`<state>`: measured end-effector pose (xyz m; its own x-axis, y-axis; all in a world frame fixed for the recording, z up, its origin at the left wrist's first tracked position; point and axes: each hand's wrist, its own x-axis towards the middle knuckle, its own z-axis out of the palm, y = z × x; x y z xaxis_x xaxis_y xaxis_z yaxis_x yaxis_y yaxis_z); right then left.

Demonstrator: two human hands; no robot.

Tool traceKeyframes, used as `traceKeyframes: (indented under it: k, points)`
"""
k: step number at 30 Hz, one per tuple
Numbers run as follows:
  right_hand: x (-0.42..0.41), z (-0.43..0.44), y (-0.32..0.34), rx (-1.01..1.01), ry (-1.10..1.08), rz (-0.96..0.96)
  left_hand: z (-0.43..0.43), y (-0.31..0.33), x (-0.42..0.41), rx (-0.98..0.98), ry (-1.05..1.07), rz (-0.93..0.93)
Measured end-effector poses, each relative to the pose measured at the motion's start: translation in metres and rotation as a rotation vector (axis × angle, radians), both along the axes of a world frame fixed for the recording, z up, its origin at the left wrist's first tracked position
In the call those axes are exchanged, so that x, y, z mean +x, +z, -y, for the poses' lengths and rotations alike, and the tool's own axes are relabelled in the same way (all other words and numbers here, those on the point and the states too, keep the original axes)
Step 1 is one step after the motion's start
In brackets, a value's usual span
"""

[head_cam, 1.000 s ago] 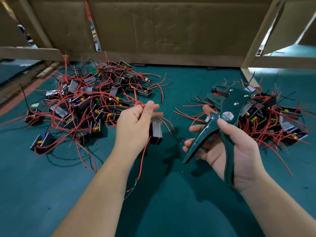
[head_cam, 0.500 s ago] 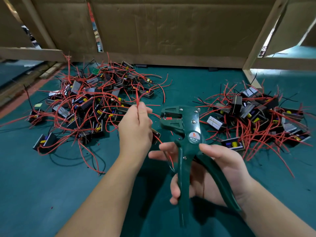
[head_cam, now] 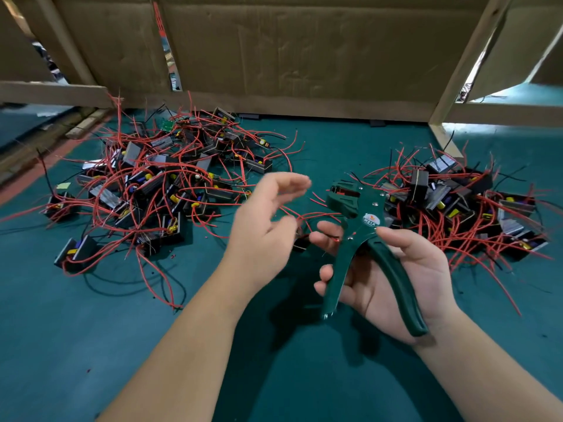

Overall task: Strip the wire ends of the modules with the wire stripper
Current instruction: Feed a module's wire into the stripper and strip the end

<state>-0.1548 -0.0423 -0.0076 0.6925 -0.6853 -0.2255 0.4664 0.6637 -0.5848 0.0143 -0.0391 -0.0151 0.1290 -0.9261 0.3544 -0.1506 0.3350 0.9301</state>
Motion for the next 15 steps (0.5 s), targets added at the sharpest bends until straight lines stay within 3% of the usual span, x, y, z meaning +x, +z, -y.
traceKeyframes:
  k: [3,8,12,15]
  points:
    - [-0.001,0.000,0.001,-0.014,-0.024,0.022,0.000,-0.004,-0.002,0.147,-0.257,0.052]
    - [-0.005,0.002,0.005,-0.035,-0.095,0.036,0.001,-0.009,0.002,0.149,-0.187,0.269]
    - [-0.012,0.004,0.009,-0.035,-0.134,0.088,0.006,-0.012,0.009,0.008,-0.107,0.560]
    - [-0.019,0.006,0.012,-0.036,-0.149,0.190,0.009,-0.013,0.017,-0.024,-0.079,0.638]
